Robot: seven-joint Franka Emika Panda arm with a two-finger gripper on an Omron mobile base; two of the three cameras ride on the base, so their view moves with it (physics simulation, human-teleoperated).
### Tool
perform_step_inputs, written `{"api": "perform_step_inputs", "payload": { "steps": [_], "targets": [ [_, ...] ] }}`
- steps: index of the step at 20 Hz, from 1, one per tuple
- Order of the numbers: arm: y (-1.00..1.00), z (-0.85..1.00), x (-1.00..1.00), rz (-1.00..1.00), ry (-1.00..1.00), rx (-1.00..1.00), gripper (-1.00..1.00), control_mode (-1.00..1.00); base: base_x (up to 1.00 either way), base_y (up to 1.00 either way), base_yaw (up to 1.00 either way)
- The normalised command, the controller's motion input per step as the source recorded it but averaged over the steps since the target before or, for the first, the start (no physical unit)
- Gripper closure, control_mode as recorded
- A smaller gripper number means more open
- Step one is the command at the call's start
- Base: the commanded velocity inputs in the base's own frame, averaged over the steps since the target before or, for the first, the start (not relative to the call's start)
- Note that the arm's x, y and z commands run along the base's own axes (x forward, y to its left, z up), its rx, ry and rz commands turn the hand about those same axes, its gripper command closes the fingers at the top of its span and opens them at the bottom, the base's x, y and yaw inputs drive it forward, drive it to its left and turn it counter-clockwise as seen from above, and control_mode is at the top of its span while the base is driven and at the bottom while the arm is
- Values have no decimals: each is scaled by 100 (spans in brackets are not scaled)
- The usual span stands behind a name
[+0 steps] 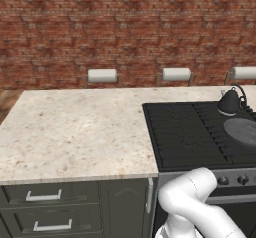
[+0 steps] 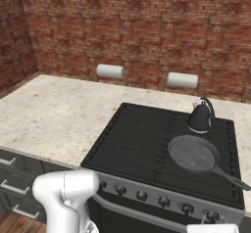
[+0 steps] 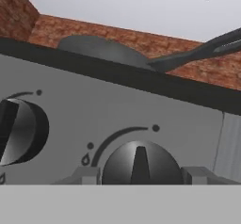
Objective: Pick the pan from the cabinet and place it on the stove. Then turn on the stove burner for the pan.
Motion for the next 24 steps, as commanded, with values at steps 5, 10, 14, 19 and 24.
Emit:
{"api": "perform_step_inputs", "payload": {
  "steps": [5,10,14,19,24],
  "targets": [
    [0,18,-11,3,-21,-28,100,-100,0,0,0],
    [0,20,-17,2,-22,-31,100,-100,0,0,0],
    [0,24,-26,0,-21,-32,100,-100,0,0,0],
    [0,26,-27,0,-23,-33,100,-100,0,0,0],
    [0,26,-31,0,-24,-34,100,-100,0,0,0]
  ]
}}
